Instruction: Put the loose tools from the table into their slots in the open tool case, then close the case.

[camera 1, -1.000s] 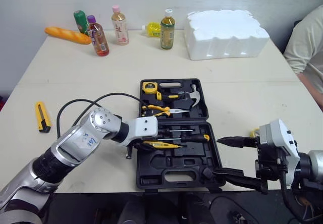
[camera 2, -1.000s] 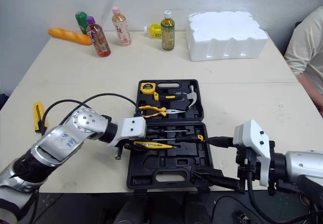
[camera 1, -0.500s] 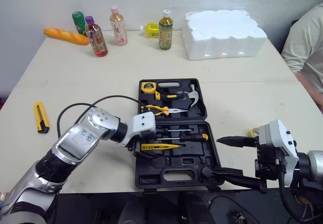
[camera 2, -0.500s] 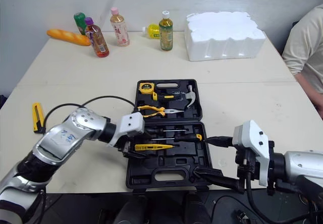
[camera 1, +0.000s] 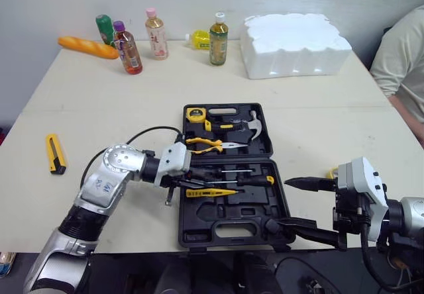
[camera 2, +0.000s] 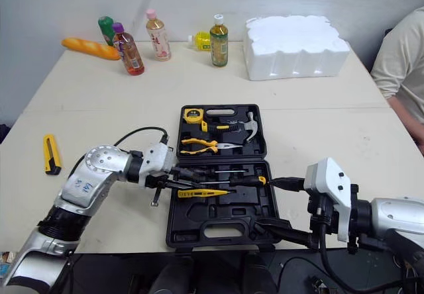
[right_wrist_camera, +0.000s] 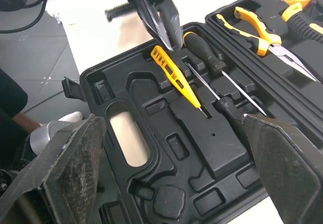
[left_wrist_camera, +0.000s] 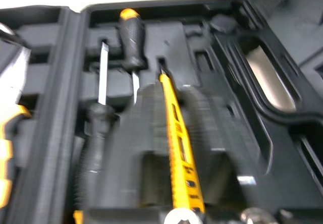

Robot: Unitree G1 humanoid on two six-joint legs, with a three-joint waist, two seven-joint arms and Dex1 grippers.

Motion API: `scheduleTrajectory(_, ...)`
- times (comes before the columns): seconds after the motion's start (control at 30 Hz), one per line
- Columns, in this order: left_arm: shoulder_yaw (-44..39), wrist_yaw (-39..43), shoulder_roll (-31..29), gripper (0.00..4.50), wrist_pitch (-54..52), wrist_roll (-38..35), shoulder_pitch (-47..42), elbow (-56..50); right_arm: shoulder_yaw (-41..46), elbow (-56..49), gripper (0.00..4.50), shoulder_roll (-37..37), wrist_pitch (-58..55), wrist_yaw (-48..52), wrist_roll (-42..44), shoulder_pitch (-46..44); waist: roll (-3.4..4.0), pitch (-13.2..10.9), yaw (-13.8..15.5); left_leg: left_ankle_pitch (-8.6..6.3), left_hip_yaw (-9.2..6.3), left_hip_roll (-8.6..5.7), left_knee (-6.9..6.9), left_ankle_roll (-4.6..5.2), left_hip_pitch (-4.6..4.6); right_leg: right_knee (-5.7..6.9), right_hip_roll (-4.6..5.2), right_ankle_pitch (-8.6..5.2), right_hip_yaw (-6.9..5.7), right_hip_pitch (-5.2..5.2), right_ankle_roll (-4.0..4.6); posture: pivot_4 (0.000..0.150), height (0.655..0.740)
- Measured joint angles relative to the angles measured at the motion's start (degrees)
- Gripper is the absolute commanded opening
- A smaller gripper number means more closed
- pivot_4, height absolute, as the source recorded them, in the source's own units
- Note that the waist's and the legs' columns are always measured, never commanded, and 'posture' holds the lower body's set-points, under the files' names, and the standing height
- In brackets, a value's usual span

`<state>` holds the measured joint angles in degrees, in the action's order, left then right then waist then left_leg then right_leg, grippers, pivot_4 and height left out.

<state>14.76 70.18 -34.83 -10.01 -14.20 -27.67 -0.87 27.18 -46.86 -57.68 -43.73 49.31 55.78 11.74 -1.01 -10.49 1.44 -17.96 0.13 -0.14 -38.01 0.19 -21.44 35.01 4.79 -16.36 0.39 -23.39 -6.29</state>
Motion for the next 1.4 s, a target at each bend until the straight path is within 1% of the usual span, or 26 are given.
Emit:
scheduleTrajectory(0.2,1.7,0.6,0.0,0.03,2.5,2.7,0.1,1.8,0.0,0.0,4.5,0.0,0.0,0.0,-0.1,0.0,0.0,0.0,0.0,-0.02,0.0,0.0,0.0,0.03,-0.01,0.0,0.03,0.0,0.0,0.0,-0.01,0.15,0.7383)
scheduleTrajectory(0.33,3.9,0.3,-0.9,0.03,7.5,7.0,-1.1,3.9,0.0,0.0,4.5,0.2,0.0,-0.1,-0.2,0.6,0.0,0.0,0.0,-0.02,0.0,0.01,0.0,0.03,0.06,0.01,0.03,0.0,0.01,0.04,-0.01,0.15,0.7383)
scheduleTrajectory(0.43,5.4,-1.1,-1.1,0.03,10.1,9.8,-2.5,4.5,0.0,-0.1,4.5,0.3,0.0,-0.2,-0.2,0.9,0.09,0.1,0.0,-0.06,-0.05,0.01,0.01,0.07,0.33,-0.06,0.19,-0.01,0.03,0.41,0.01,0.15,0.7383)
scheduleTrajectory(0.47,5.6,-1.5,-1.0,0.03,10.0,10.0,-2.6,4.5,0.0,-0.1,4.5,0.3,0.0,-0.2,-0.2,1.0,0.13,0.1,0.0,-0.09,-0.12,0.02,0.01,0.1,0.39,-0.12,0.46,-0.01,0.03,0.56,0.02,0.15,0.7383)
scheduleTrajectory(0.57,4.3,-1.2,-0.9,0.03,4.5,7.3,-1.1,2.5,-0.2,-0.1,4.5,0.9,0.0,-0.3,-0.5,1.2,0.21,0.2,-0.1,-0.09,-0.35,-0.01,0.01,0.1,0.41,-0.2,0.6,-0.02,-0.03,0.7,0.04,0.15,0.7383)
scheduleTrajectory(0.67,1.1,-0.3,-1.3,0.9,-6.0,0.2,1.7,-0.5,-0.5,0.3,4.5,2.2,0.2,-0.7,-1.2,1.6,0.22,0.2,-0.3,-0.11,-0.45,0.0,0.02,0.07,0.25,-0.19,0.58,-0.04,-0.08,0.57,0.06,0.15,0.7383)
scheduleTrajectory(0.7,-1.4,0.3,-2.0,1.3,-9.9,-3.7,3.3,-2.3,-0.4,1.3,4.5,2.5,0.7,-0.9,-1.8,1.7,0.21,0.2,-0.5,-0.12,-0.48,0.0,0.02,0.06,0.21,-0.19,0.58,-0.04,-0.1,0.55,0.07,0.15,0.7383)
scheduleTrajectory(0.77,-4.8,0.4,-3.1,2.2,-13.8,-7.7,4.1,-4.4,0.2,2.8,4.5,3.0,1.2,-1.1,-2.7,1.9,0.2,0.1,-0.4,-0.12,-0.52,-0.02,0.01,0.05,0.19,-0.21,0.6,-0.04,-0.14,0.55,0.07,0.15,0.7383)
scheduleTrajectory(0.83,-13.8,-3.8,-4.6,2.88,-19.5,-12.9,7.6,-8.3,3.2,6.2,4.5,2.9,2.2,0.1,-4.8,3.6,0.2,0.1,-0.4,-0.13,-0.52,-0.03,0.02,0.03,0.21,-0.24,0.63,-0.04,-0.13,0.57,0.07,0.15,0.7383)
scheduleTrajectory(0.87,-18.4,-6.2,-5.7,3.4,-21.9,-14.6,9.6,-9.2,5.3,8.9,4.5,2.8,2.7,0.7,-6.5,4.7,0.2,0.1,-0.4,-0.13,-0.51,-0.03,0.02,0.03,0.21,-0.28,0.63,-0.04,-0.13,0.6,0.07,0.15,0.7383)
scheduleTrajectory(0.9,-23.1,-8.0,-6.9,3.75,-23.5,-15.6,12.6,-9.7,7.6,11.9,4.5,2.7,3.2,1.4,-8.2,6.0,0.21,0.1,-0.5,-0.13,-0.48,-0.05,0.06,0.04,0.25,-0.29,0.63,-0.04,-0.1,0.6,0.07,0.15,0.7383)
scheduleTrajectory(0.93,-29.2,-10.1,-8.1,4.28,-24.7,-16.4,17.2,-10.1,10.7,15.6,4.5,2.6,4.0,2.9,-10.3,7.7,0.23,0.1,-0.7,-0.14,-0.45,-0.05,0.12,0.04,0.26,-0.36,0.63,-0.05,-0.09,0.6,0.08,0.15,0.7383)
scheduleTrajectory(0.97,-32.0,-10.9,-8.6,4.46,-25.2,-16.5,19.5,-10.0,12.5,17.5,4.5,2.5,4.5,3.5,-11.1,8.6,0.24,0.1,-0.7,-0.16,-0.42,-0.05,0.16,0.06,0.29,-0.4,0.63,-0.05,-0.07,0.61,0.08,0.15,0.7383)
scheduleTrajectory(1.03,-41.8,-15.1,-8.5,4.46,-25.7,-16.3,29.0,-9.1,17.6,26.0,4.5,2.1,7.0,6.1,-15.4,11.5,0.23,0.1,-0.8,-0.19,-0.43,-0.05,0.24,0.07,0.28,-0.53,0.65,-0.06,-0.09,0.61,0.1,0.15,0.7383)
scheduleTrajectory(1.07,-45.1,-16.5,-8.0,4.46,-25.6,-16.3,31.7,-8.2,19.0,29.0,4.5,2.0,8.0,7.0,-17.1,12.3,0.22,0.1,-0.8,-0.2,-0.44,-0.05,0.25,0.06,0.27,-0.59,0.65,-0.06,-0.1,0.62,0.11,0.15,0.7383)
scheduleTrajectory(1.1,-47.2,-17.6,-7.7,4.46,-25.6,-16.2,33.2,-7.4,19.7,31.0,4.5,2.0,8.9,7.7,-18.3,12.6,0.22,0.1,-0.8,-0.21,-0.44,-0.05,0.25,0.05,0.28,-0.61,0.66,-0.12,-0.09,0.64,0.22,0.15,0.7383)
scheduleTrajectory(1.13,-49.9,-18.7,-7.4,4.46,-25.5,-16.3,35.1,-7.1,20.1,33.0,4.5,1.9,10.1,8.6,-19.5,12.8,0.21,0.1,-0.7,-0.21,-0.46,-0.04,0.25,0.05,0.27,-0.66,0.69,-0.31,-0.1,0.65,0.57,0.15,0.7383)
scheduleTrajectory(1.2,-55.3,-20.5,-7.2,4.46,-25.1,-16.3,38.6,-5.2,21.2,37.3,4.5,1.7,12.3,9.8,-21.8,13.2,0.22,0.1,-0.4,-0.21,-0.45,-0.04,0.27,0.04,0.33,-0.71,0.75,-0.51,-0.08,0.71,0.93,0.15,0.7383)
scheduleTrajectory(1.3,-62.6,-23.4,-6.9,4.46,-24.4,-16.3,42.1,0.1,22.3,45.5,4.5,1.3,15.1,10.3,-24.8,12.6,0.23,0.1,-0.3,-0.22,-0.42,-0.04,0.43,0.03,0.36,-0.87,0.81,-0.53,-0.05,0.71,0.98,0.15,0.7383)
scheduleTrajectory(1.4,-67.2,-27.3,-6.3,4.46,-23.3,-15.7,44.3,4.8,22.4,55.0,4.5,0.2,18.8,10.1,-28.2,10.7,0.23,0.1,-0.4,-0.22,-0.38,-0.05,0.69,0.03,0.38,-1.05,0.86,-0.53,-0.04,0.69,0.99,0.15,0.7383)
